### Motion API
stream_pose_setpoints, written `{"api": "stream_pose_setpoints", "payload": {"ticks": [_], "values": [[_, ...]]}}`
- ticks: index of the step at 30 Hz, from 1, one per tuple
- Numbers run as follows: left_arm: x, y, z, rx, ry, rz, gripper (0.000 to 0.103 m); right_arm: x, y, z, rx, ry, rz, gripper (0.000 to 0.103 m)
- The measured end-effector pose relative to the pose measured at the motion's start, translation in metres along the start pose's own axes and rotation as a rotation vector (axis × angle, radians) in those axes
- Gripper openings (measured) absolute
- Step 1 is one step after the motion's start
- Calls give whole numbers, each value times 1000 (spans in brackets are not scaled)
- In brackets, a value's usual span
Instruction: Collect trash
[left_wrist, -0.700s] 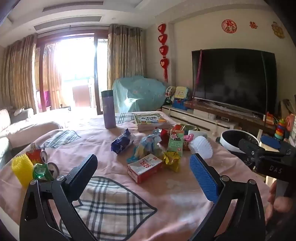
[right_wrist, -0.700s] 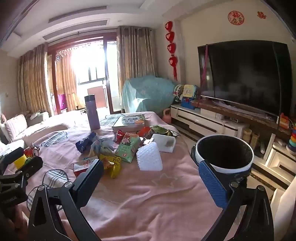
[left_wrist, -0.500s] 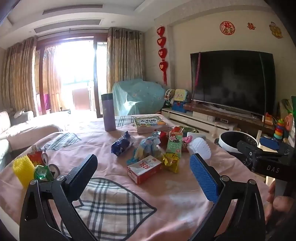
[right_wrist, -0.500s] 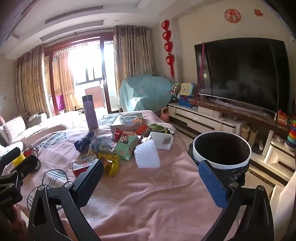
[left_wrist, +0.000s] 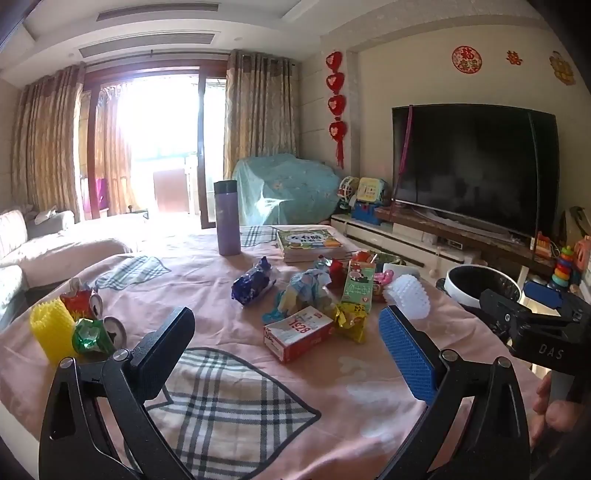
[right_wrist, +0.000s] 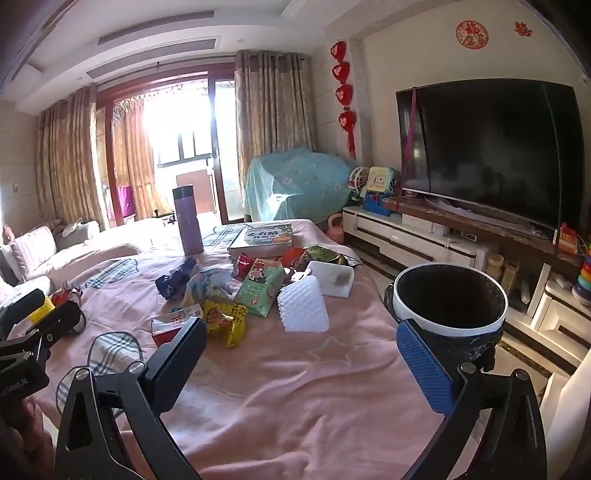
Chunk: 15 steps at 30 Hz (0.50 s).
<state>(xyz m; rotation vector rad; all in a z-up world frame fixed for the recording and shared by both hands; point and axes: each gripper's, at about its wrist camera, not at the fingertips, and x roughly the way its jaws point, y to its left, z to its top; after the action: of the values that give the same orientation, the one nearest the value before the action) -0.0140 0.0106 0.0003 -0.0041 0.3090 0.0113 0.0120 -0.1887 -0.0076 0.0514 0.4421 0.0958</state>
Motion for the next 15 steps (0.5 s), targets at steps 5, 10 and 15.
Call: {"api": "stream_pose_setpoints", "payload": {"ticks": [5,10,15], "values": [[0,2,0,-2,3,1,102,-2,1,-1,10,-1,9,103],[-1,2,-1,-4,-3,7,102,-4,3,1,16,-9,24,103],[0,4,-2,-8,2,9,102,-3,3,-1,11,-4,31,103]]}}
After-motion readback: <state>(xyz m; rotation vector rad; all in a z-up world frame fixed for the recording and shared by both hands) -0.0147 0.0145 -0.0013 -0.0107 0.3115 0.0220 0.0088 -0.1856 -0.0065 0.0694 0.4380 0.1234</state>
